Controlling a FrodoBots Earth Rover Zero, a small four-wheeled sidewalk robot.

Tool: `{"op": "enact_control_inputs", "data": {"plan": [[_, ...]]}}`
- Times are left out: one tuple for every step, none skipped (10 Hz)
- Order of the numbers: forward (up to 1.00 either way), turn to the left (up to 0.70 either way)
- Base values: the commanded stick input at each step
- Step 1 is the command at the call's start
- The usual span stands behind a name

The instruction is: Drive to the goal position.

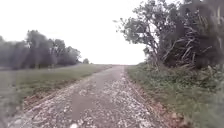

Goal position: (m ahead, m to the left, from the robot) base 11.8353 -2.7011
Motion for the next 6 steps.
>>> {"op": "enact_control_inputs", "data": {"plan": [[0.70, 0.00], [0.70, 0.00], [0.70, 0.00], [0.70, 0.00], [0.70, 0.00], [0.70, 0.00]]}}
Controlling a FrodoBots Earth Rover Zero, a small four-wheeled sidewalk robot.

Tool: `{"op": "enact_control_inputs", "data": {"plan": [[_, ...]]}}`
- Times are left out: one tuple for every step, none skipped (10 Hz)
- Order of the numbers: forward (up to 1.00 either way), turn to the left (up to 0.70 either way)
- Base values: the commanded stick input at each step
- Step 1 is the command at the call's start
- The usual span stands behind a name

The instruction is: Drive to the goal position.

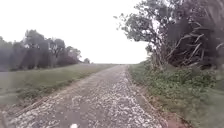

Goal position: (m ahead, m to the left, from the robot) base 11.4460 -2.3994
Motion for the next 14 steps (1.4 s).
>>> {"op": "enact_control_inputs", "data": {"plan": [[0.70, 0.00], [0.70, 0.00], [0.70, 0.00], [0.70, 0.00], [0.70, 0.00], [0.70, 0.00], [0.70, 0.00], [0.70, 0.00], [0.70, 0.00], [0.70, 0.00], [0.70, 0.00], [0.70, 0.00], [0.70, 0.00], [0.70, 0.00]]}}
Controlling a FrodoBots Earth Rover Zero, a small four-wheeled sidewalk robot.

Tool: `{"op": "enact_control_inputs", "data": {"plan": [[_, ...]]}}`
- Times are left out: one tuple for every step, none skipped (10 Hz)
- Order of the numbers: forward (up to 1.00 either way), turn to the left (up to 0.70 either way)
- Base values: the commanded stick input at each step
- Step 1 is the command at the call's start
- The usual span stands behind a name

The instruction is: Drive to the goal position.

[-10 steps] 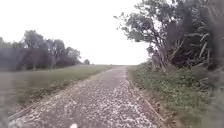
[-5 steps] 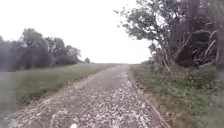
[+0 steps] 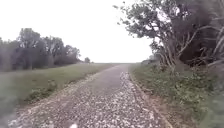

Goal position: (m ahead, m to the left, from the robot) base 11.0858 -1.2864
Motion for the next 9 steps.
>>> {"op": "enact_control_inputs", "data": {"plan": [[0.70, 0.00], [0.70, 0.00], [0.70, 0.00], [0.70, 0.00], [0.70, 0.00], [0.70, 0.00], [0.70, 0.00], [0.70, 0.00], [0.70, 0.00]]}}
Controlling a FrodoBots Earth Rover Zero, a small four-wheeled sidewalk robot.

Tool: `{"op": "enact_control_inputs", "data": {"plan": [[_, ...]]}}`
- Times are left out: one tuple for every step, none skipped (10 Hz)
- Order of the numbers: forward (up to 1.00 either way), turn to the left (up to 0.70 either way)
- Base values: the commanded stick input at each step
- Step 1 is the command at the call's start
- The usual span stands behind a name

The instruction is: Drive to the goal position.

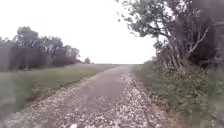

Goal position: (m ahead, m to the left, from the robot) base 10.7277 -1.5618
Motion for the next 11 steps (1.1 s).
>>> {"op": "enact_control_inputs", "data": {"plan": [[0.70, 0.00], [0.70, 0.00], [0.70, 0.00], [0.70, 0.00], [0.70, 0.00], [0.70, 0.00], [0.70, 0.00], [0.70, 0.00], [0.70, 0.00], [0.70, 0.00], [0.70, 0.00]]}}
